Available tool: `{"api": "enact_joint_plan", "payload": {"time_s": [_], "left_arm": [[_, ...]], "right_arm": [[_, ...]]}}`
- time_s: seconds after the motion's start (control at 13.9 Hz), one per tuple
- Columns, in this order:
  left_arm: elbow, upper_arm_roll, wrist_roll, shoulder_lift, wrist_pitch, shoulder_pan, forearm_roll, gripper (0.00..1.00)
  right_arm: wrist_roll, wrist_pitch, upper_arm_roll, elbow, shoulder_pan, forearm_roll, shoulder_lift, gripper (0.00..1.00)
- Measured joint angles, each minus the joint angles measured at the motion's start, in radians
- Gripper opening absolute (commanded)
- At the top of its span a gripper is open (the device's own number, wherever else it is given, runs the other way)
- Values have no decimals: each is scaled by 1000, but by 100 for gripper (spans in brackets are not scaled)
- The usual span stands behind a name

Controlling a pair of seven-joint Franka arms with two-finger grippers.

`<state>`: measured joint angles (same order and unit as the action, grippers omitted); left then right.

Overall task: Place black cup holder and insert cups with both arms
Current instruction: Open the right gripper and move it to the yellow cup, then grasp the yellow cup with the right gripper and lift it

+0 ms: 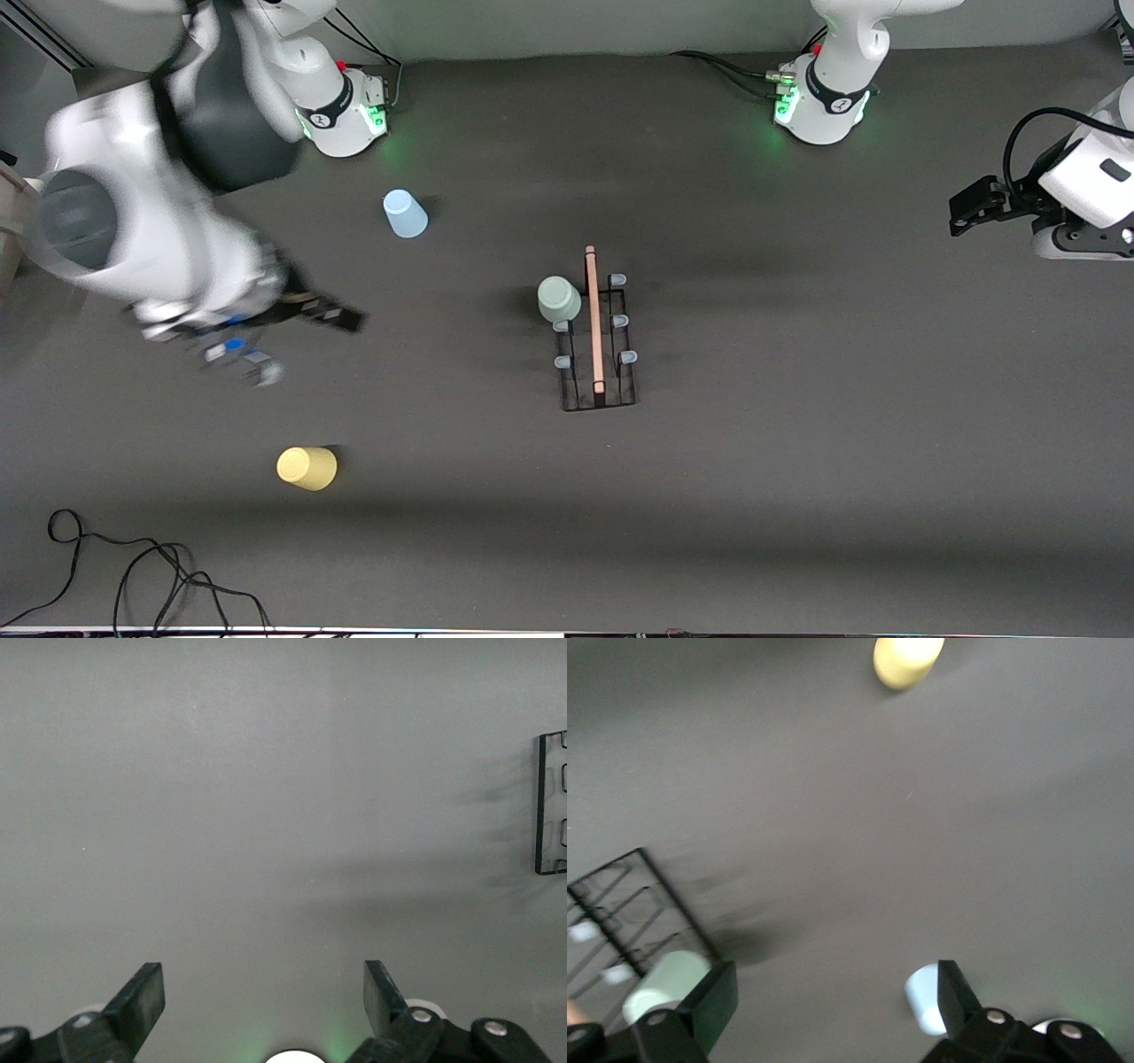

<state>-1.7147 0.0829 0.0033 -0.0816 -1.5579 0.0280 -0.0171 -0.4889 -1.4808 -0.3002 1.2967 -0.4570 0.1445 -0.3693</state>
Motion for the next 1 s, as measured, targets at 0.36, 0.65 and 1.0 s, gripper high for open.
{"api": "enact_joint_plan", "payload": {"time_s": [0.36, 0.65, 1.0], "left_arm": [[3, 0, 0, 1, 0, -7, 0, 100], [8, 2, -1, 3, 0, -10, 0, 100], [8, 6, -1, 18, 0, -18, 0, 100]], "right_arm": [[490, -191, -86, 9, 119, 3, -57, 100], [528, -413, -79, 40, 120, 10, -175, 100], [546, -585, -75, 93, 119, 60, -319, 100]]}}
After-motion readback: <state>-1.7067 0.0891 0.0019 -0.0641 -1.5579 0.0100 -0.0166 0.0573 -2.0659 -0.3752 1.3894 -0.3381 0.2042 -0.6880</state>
